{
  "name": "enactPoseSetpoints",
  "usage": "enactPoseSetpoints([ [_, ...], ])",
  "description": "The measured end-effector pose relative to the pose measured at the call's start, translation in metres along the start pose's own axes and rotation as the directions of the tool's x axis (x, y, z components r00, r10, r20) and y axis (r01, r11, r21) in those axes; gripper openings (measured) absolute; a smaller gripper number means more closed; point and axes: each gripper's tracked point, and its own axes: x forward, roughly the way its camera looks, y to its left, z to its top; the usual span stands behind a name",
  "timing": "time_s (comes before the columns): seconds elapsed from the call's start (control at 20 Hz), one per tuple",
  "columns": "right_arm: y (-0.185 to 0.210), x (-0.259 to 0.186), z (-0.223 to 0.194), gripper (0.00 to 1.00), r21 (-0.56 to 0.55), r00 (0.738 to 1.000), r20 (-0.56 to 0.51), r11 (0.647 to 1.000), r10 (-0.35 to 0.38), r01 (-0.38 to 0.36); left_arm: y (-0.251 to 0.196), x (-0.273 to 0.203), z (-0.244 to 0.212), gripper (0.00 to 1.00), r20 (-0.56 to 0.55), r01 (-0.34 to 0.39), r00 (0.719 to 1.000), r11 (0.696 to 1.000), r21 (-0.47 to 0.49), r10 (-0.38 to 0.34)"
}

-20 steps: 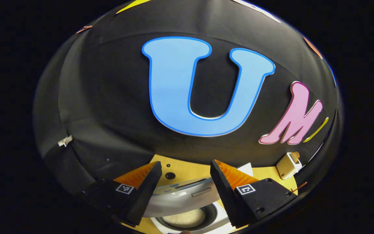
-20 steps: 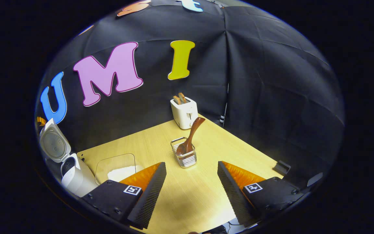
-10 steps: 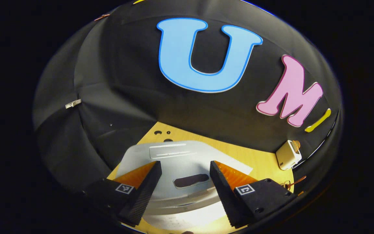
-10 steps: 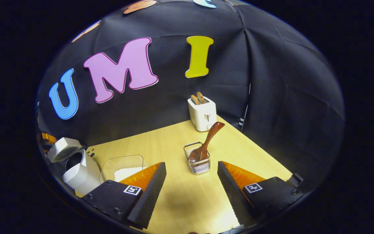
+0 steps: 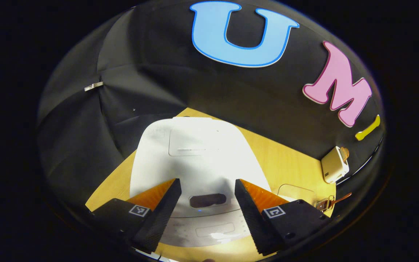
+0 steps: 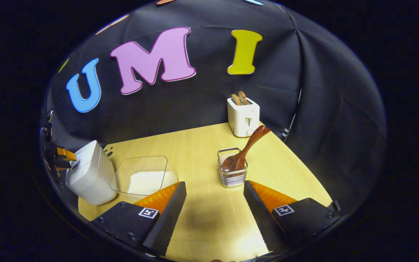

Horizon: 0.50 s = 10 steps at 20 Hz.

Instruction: Close the left gripper, press the button to open the rice cooker; take a wooden spoon from the chopstick holder with the right hand, scoop a spoonful of rice and pour it into the rice cooker, then put the wooden spoon back into the chopstick holder.

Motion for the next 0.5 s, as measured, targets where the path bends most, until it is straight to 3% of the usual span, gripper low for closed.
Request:
enactPoseSetpoints([
  [0.2,0.012,0.005,-0.014,0.98,0.004,0.999,-0.035,0.999,0.040,-0.040,0.003,0.008,-0.007,0.98,0.020,-0.082,0.997,0.988,0.133,0.080],
  [0.5,0.032,0.007,-0.027,0.99,-0.003,0.995,-0.059,0.997,0.080,-0.081,0.000,0.010,-0.005,0.99,0.100,-0.093,0.992,0.987,0.130,0.080],
])
